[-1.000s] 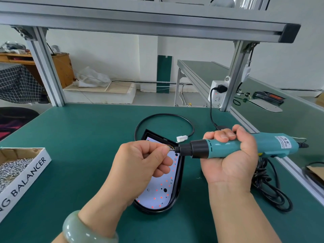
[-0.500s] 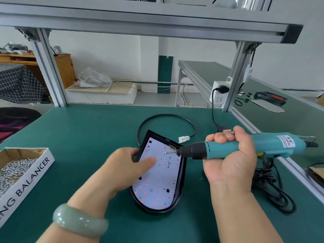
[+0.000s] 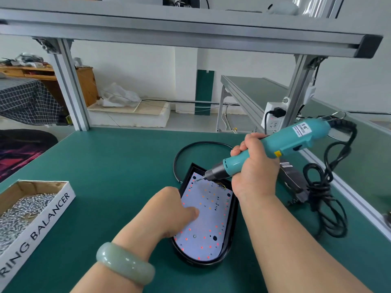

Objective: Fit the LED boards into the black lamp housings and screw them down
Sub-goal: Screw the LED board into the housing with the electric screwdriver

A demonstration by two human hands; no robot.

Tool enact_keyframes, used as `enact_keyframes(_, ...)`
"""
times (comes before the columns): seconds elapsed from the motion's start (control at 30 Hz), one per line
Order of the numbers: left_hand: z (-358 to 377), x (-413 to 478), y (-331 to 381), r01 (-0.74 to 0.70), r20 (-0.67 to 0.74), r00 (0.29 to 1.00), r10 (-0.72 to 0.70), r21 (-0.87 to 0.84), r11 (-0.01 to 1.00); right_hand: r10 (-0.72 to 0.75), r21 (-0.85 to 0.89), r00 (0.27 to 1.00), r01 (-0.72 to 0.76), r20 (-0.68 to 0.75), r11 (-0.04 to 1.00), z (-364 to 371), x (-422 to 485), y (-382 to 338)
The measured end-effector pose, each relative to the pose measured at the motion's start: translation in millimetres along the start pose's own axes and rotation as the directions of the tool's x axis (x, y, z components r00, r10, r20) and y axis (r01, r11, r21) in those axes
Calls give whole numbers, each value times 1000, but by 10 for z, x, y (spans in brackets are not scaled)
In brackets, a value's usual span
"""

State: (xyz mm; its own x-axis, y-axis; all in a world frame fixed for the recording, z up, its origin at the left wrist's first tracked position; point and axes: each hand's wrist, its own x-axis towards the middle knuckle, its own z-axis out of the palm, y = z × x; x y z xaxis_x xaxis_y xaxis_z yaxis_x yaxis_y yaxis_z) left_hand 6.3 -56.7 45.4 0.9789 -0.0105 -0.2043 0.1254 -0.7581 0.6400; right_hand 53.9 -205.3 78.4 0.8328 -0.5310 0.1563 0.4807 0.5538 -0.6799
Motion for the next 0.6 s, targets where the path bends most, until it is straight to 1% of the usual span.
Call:
enact_keyframes(0.23,9,0,4,-8,-32,999,9,33,999,10,-22,999,-9,45,1000,58,27,53)
enact_keyframes(0.33,9,0,12,-5,-25,1000,6,47,999,-18,-72,995,25,100,997,131,25,37)
enact_keyframes(0.47,12,5,14,7,-12,1000,-6,69,998,-62,-184,981,96,182,978,212,29,29)
enact_keyframes(0.6,8,2,17,20,-11,1000,-19,77,997,-25,-212,969,79,247,974,244,17,52)
